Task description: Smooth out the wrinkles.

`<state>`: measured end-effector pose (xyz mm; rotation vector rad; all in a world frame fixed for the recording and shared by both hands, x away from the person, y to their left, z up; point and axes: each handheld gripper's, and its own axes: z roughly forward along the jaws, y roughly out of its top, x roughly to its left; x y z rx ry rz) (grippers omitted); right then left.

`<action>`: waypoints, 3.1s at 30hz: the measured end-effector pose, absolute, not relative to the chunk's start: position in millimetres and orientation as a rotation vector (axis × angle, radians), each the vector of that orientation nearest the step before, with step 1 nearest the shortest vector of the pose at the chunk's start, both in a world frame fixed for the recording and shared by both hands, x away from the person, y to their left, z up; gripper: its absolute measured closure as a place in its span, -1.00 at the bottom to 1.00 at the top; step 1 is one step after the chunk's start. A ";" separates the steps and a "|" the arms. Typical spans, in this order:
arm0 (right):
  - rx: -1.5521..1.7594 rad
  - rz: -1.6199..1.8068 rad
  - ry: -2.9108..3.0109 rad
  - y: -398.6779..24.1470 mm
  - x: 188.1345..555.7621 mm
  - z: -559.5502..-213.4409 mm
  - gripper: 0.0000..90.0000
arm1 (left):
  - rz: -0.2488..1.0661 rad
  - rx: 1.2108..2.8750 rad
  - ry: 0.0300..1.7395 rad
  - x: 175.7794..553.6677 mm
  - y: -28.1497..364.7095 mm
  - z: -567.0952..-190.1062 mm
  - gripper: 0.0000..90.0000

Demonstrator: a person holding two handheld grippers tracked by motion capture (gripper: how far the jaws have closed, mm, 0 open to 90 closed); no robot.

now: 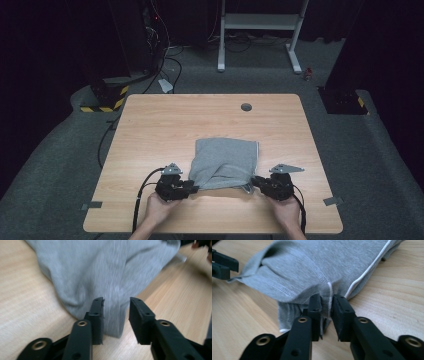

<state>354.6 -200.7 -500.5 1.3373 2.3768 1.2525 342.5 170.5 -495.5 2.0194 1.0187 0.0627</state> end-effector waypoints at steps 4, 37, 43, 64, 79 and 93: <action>1.382 1.274 2.343 -198.4 345.9 -498.3 0.38 | 0.124 1.996 1.039 349.7 166.4 -486.9 0.12; 1.345 1.083 2.289 -194.0 372.7 -494.7 0.63 | 0.106 2.066 0.974 383.5 127.8 -494.2 0.80; 1.350 1.091 2.266 -190.8 364.0 -496.1 0.42 | 0.183 2.121 0.937 361.1 125.5 -494.3 0.43; 1.355 1.100 2.222 -190.9 363.5 -498.7 0.57 | 0.225 2.117 1.039 340.7 137.0 -507.8 0.57; 1.352 1.025 2.270 -187.4 376.5 -503.6 0.96 | 0.288 2.099 1.043 334.7 143.9 -504.3 0.90; 1.345 1.041 2.267 -185.3 372.7 -498.6 0.81 | 0.266 2.054 1.050 329.5 145.5 -499.5 0.50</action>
